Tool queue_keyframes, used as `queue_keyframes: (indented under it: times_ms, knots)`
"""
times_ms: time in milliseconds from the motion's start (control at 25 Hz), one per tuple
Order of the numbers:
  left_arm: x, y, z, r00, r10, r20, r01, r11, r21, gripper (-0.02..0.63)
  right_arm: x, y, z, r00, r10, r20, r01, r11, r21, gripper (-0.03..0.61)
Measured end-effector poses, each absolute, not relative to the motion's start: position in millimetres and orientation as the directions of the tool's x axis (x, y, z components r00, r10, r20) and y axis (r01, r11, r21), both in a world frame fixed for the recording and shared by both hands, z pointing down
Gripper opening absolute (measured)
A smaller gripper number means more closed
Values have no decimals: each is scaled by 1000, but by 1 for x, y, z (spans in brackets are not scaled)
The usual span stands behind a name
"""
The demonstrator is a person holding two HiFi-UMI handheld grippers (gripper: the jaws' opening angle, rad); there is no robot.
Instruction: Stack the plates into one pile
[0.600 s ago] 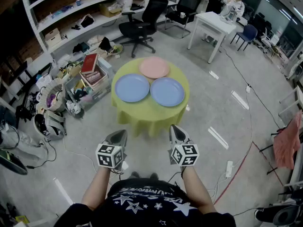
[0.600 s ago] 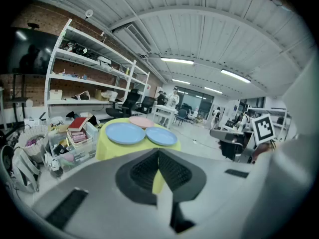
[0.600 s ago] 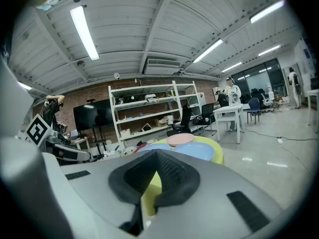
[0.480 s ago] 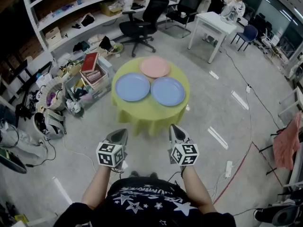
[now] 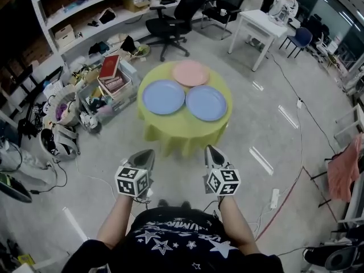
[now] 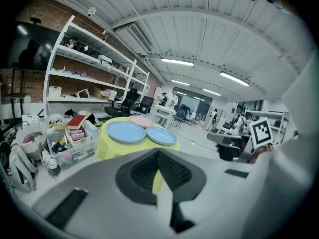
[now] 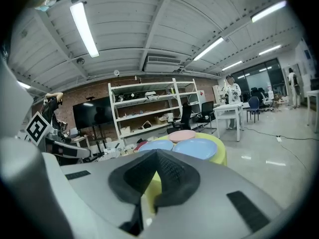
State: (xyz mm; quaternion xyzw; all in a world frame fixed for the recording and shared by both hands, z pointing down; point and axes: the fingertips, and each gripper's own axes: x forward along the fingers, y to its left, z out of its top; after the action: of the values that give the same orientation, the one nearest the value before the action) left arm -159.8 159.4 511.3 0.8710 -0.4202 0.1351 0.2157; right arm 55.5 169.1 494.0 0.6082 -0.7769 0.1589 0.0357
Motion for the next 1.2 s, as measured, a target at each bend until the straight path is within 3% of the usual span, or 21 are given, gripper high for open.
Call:
queue_keyframes:
  times_ms: [920, 1200]
  knots:
    - [-195, 148, 548, 645, -625, 440, -764, -549, 339, 17, 67, 143, 528, -100, -947, 306, -969, 23, -245, 14]
    - [-184, 107, 552, 609, -649, 456, -792, -518, 322, 18, 83, 84, 548, -137, -930, 342, -954, 32, -297, 15]
